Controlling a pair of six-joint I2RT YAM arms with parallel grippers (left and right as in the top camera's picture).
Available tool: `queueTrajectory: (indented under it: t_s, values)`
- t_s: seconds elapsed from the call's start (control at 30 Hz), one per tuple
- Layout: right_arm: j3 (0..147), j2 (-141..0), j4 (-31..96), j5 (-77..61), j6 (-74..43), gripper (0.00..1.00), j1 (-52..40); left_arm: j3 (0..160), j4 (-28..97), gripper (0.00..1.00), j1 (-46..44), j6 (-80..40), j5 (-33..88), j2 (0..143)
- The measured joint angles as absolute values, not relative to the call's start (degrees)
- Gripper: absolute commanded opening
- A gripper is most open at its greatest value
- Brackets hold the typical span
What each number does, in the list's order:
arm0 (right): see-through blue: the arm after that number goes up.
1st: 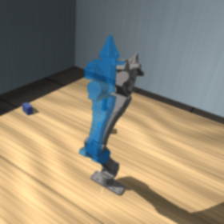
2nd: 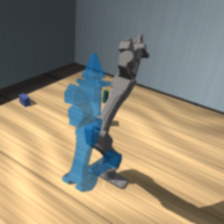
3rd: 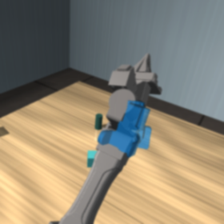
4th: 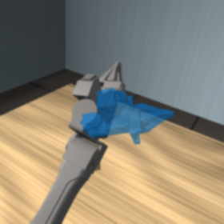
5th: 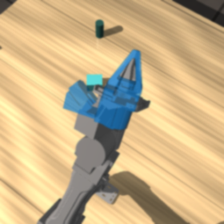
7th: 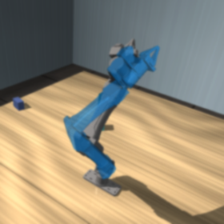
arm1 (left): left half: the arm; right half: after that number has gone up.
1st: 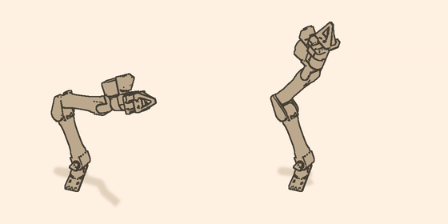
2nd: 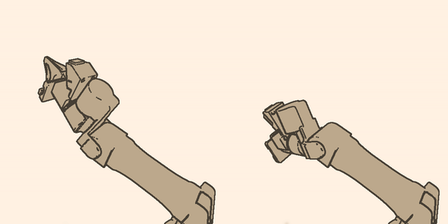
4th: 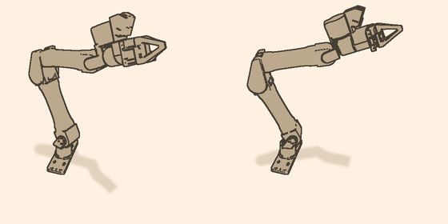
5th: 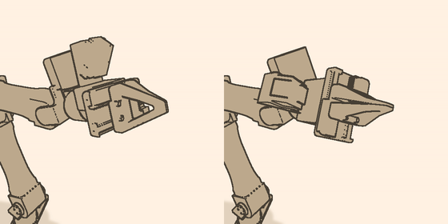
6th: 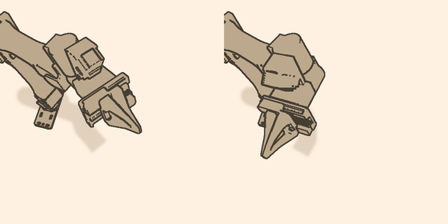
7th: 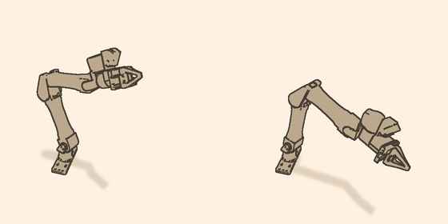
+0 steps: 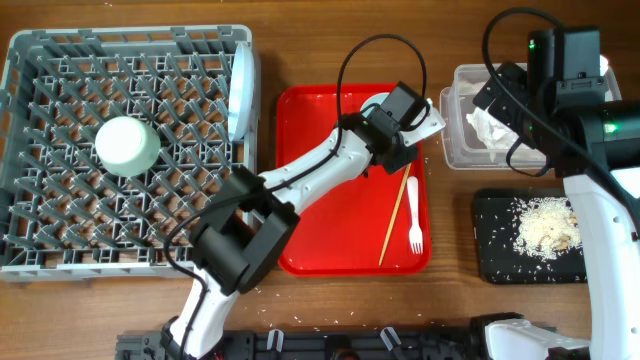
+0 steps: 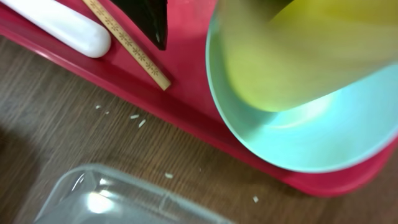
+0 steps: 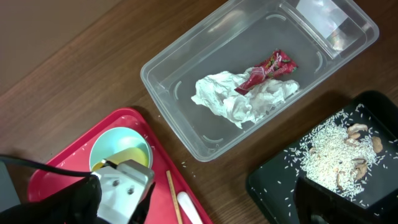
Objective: Sort waste into correct bins and load items into the dishwasher rack
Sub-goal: 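Lift the yellow cup with the left gripper and carry it to the rack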
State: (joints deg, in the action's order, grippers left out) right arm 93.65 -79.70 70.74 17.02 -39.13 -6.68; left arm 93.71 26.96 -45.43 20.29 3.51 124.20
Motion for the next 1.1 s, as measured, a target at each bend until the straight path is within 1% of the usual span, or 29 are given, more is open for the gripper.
queueTrajectory:
  t_s: [0.13,0.3,0.4,0.57,0.63,0.77,0.8,0.93,1.1]
  values:
    - [93.6,-79.7,70.7,17.0,-39.1,0.99,-6.7,93.7,25.9,0.26,-45.4,20.3,3.5,124.9]
    - [93.6,-79.7,70.7,17.0,-39.1,1.00,-6.7,93.7,25.7,0.23,-45.4,20.3,3.5,124.9]
    - [93.6,-79.7,70.7,17.0,-39.1,1.00,-6.7,93.7,25.7,0.23,-45.4,20.3,3.5,124.8]
    - [93.6,-79.7,70.7,17.0,-39.1,1.00,-6.7,93.7,25.8,0.18,-45.4,20.3,3.5,123.9]
    - [93.6,-79.7,70.7,17.0,-39.1,1.00,-6.7,93.7,25.9,0.15,-45.4,20.3,3.5,123.9]
    - [93.6,-79.7,70.7,17.0,-39.1,1.00,-6.7,93.7,25.9,0.05,-45.4,20.3,2.7,123.9]
    - [93.6,-79.7,70.7,17.0,-39.1,1.00,-6.7,93.7,25.9,0.04,-45.4,20.4,2.4,123.9]
    - [93.6,-79.7,70.7,17.0,-39.1,1.00,-6.7,93.7,25.9,0.04,-45.4,20.3,1.9,123.3]
    - [93.6,-79.7,70.7,17.0,-39.1,1.00,-6.7,93.7,26.7,0.04,-45.4,16.3,2.0,122.5]
